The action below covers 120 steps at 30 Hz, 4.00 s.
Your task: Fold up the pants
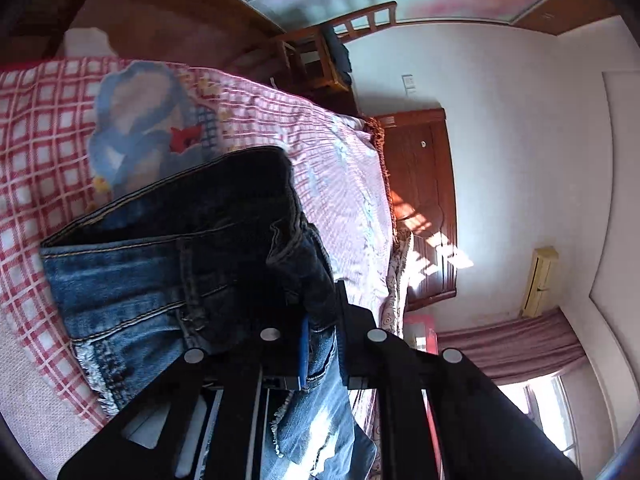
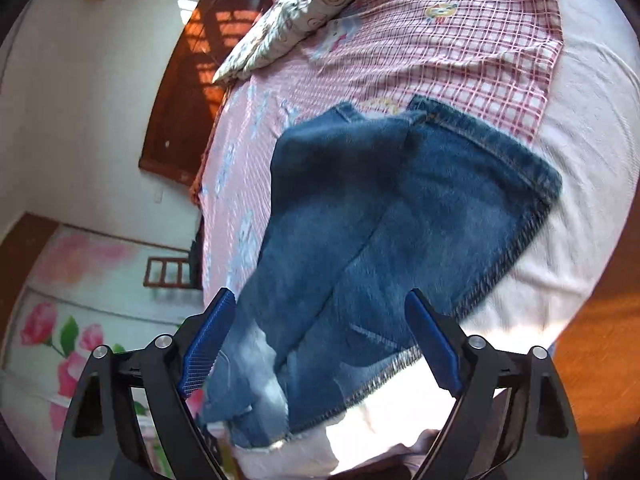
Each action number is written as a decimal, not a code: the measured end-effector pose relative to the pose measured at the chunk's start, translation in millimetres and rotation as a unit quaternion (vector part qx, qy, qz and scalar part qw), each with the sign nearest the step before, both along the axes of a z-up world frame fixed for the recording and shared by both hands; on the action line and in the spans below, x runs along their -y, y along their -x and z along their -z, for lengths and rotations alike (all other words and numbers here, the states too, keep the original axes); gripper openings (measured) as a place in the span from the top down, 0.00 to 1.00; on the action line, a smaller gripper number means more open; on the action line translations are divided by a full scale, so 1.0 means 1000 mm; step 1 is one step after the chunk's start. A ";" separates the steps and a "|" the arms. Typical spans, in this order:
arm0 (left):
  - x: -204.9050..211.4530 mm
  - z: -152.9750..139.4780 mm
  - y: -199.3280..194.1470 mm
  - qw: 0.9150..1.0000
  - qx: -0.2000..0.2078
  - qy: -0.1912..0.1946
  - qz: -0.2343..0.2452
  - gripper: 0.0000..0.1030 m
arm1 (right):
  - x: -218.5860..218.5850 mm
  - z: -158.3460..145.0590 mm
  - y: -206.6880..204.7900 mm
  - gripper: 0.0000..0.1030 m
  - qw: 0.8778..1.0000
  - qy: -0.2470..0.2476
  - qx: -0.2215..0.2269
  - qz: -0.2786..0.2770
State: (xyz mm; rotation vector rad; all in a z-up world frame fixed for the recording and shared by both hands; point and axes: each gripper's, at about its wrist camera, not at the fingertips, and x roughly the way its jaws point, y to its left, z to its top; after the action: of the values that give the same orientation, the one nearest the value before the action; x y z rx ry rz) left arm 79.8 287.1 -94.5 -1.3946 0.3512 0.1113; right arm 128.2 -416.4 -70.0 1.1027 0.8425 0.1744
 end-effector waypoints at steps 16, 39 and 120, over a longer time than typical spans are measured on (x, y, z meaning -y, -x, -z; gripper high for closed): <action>-0.024 -0.044 -0.036 0.998 0.005 -0.054 0.043 0.91 | 0.037 0.001 -0.110 0.98 0.999 0.003 0.020 0.037; -0.034 -0.010 0.069 0.955 -0.096 -0.252 0.123 0.91 | 0.049 0.035 0.007 0.99 0.985 0.170 -0.023 -0.024; 0.125 0.002 -0.005 0.838 -0.134 -0.481 0.220 0.32 | -0.164 -0.013 -0.006 0.56 0.970 0.052 0.150 -0.183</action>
State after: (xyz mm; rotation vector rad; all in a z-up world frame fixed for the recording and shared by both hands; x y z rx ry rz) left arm 85.0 162.5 -96.7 -0.2699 0.7201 0.0826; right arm 134.1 -252.4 -57.0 0.7891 0.7647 0.5858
